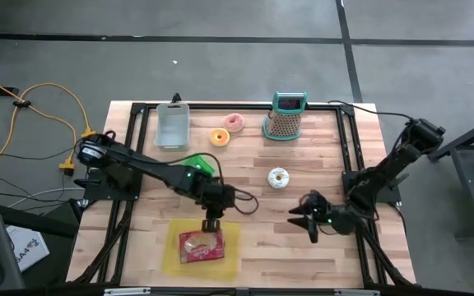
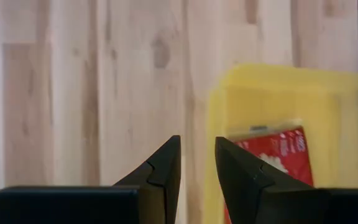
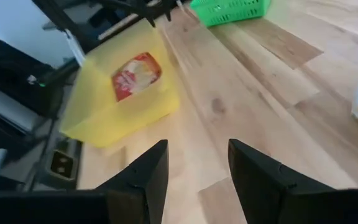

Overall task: Pick & Place Food Item
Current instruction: Put the white and blue donut into the gray bin

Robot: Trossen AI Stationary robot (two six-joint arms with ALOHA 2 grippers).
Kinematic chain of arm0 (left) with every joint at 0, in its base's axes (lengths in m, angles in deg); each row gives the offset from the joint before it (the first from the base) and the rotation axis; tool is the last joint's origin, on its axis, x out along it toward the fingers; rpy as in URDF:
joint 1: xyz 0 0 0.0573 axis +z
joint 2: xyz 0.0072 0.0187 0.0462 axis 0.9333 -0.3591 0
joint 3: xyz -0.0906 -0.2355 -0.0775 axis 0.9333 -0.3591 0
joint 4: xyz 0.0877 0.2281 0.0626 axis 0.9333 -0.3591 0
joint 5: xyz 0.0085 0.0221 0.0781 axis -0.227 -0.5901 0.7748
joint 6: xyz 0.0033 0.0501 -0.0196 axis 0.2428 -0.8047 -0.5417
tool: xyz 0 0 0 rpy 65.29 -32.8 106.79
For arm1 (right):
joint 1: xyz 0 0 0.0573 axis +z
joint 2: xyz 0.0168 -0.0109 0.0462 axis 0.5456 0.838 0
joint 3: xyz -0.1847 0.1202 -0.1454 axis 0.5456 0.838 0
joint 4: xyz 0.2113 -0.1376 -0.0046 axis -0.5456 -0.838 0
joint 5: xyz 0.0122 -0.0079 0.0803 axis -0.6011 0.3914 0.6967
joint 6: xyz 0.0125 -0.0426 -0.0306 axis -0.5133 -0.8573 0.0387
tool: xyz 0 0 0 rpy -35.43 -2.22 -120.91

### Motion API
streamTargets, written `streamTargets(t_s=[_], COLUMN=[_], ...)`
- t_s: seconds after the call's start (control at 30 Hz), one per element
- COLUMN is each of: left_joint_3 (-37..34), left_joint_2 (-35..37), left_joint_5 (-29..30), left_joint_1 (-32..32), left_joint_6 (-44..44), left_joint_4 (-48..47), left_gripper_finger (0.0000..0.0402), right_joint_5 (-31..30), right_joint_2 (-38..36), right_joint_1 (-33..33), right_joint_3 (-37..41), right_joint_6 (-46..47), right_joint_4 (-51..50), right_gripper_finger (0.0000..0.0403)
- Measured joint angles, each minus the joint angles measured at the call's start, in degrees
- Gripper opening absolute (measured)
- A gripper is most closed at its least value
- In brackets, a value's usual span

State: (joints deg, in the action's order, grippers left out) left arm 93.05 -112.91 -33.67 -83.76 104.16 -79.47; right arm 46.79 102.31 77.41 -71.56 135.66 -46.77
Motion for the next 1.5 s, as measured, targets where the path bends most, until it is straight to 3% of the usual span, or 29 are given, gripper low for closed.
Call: streamTargets(t_s=[0.33, 0.5, 0.7, 0.9, 1.1, 1.5], left_joint_3=[0.0, 0.0, 0.0, 0.1, 0.1, 0.1], left_joint_2=[0.0, 0.0, 0.5, 1.1, 1.2, 1.2], left_joint_5=[-0.2, -1.4, -6.3, -7.5, -13.7, -14.8], left_joint_1=[6.2, 9.1, 13.1, 17.3, 21.3, 22.6], left_joint_6=[-5.7, -8.9, -12.8, -16.9, -18.0, -19.2], left_joint_4=[1.3, 1.5, 1.7, 1.6, 1.7, 1.7], left_gripper_finger=[0.0095, 0.0095, 0.0095, 0.0095, 0.0095, 0.0095], right_joint_5=[13.1, 14.1, 13.4, 13.1, 13.9, 15.5], right_joint_2=[0.0, 0.0, 0.0, 0.0, 2.3, 10.6], right_joint_1=[-15.9, -20.6, -25.7, -28.6, -30.6, -31.8], right_joint_3=[0.0, 0.0, -1.9, -2.3, -2.3, -2.3], right_joint_6=[-16.5, -23.2, -24.0, -32.9, -39.0, -41.2], right_joint_4=[-0.3, -1.7, -12.6, -13.2, -13.7, -11.0], right_gripper_finger=[0.0153, 0.0153, 0.0153, 0.0153, 0.0153, 0.0153])
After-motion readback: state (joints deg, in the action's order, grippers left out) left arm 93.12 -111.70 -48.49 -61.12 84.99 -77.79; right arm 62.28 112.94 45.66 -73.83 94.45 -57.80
